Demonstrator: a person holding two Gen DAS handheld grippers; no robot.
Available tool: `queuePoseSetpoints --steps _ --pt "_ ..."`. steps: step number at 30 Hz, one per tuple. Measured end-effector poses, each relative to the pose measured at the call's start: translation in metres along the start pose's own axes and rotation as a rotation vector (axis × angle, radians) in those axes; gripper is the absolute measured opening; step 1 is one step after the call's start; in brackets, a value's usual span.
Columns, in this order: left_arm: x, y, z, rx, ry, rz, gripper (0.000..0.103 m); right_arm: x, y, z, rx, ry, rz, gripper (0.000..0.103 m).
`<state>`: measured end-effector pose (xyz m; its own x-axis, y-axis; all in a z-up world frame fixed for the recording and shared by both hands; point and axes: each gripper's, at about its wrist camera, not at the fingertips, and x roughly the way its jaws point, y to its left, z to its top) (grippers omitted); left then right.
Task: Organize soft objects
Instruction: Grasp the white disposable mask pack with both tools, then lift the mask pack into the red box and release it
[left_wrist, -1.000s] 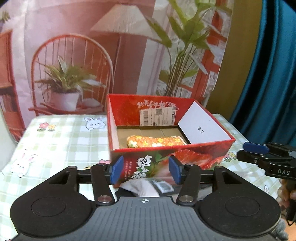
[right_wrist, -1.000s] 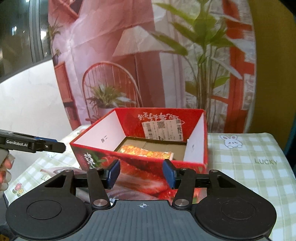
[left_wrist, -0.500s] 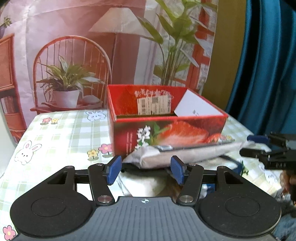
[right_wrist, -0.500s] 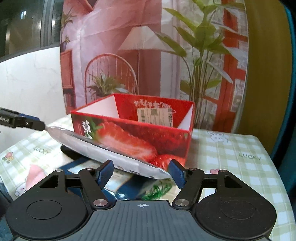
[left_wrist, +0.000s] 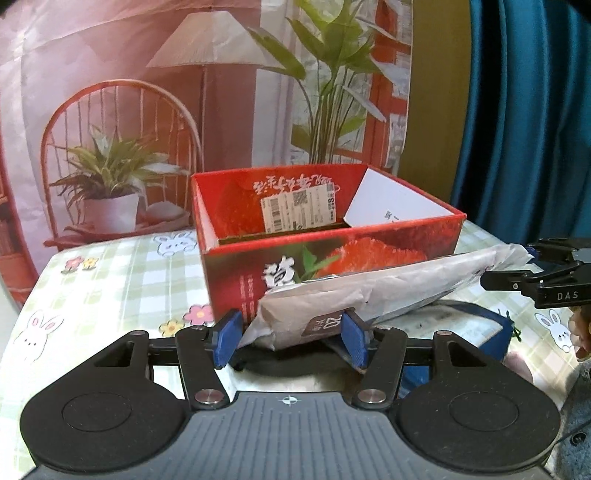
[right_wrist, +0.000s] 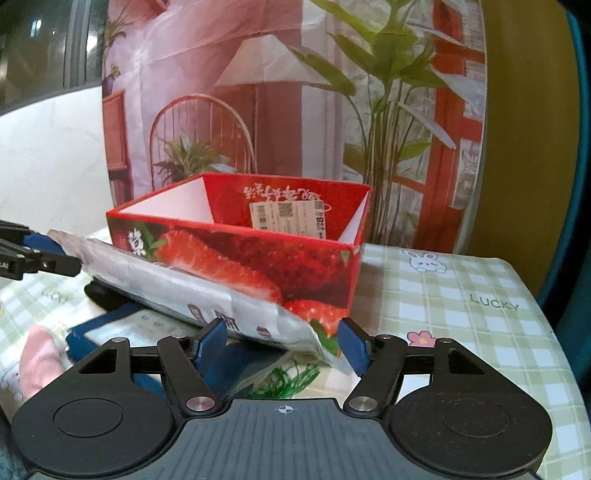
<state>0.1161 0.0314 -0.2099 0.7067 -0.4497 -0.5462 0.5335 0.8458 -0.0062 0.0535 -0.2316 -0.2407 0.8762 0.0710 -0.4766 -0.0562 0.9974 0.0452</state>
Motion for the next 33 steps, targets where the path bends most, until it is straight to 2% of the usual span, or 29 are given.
queuePoseSetpoints --steps 5,7,8,10,11,12,15,21,33 --pt "0.014 0.000 0.009 0.018 -0.002 -0.006 0.061 0.007 -0.007 0.005 0.007 -0.026 0.029 0.057" --pt "0.018 0.002 0.011 0.005 -0.003 -0.014 0.057 0.011 -0.008 0.008 0.007 -0.033 0.036 0.055" --pt "0.020 0.003 0.012 0.001 -0.005 -0.020 0.051 0.013 -0.008 0.009 0.005 -0.036 0.037 0.054" --pt "0.022 0.002 0.014 -0.003 -0.011 -0.007 0.044 0.017 -0.009 0.011 0.004 -0.042 0.043 0.047" --pt "0.023 0.002 0.014 -0.004 -0.011 0.000 0.036 0.018 -0.009 0.013 0.005 -0.045 0.046 0.039" --pt "0.023 0.002 0.015 -0.009 -0.010 0.007 0.031 0.019 -0.009 0.014 0.005 -0.048 0.039 0.033" --pt "0.020 0.009 0.017 -0.042 -0.022 -0.008 0.027 0.018 -0.012 0.017 0.016 -0.053 0.022 0.018" --pt "0.002 0.009 0.035 -0.055 -0.076 -0.004 0.026 0.003 -0.014 0.031 0.026 -0.105 0.028 0.016" --pt "-0.040 0.017 0.084 -0.087 -0.231 0.005 0.026 -0.036 -0.008 0.101 -0.030 -0.257 0.065 0.016"
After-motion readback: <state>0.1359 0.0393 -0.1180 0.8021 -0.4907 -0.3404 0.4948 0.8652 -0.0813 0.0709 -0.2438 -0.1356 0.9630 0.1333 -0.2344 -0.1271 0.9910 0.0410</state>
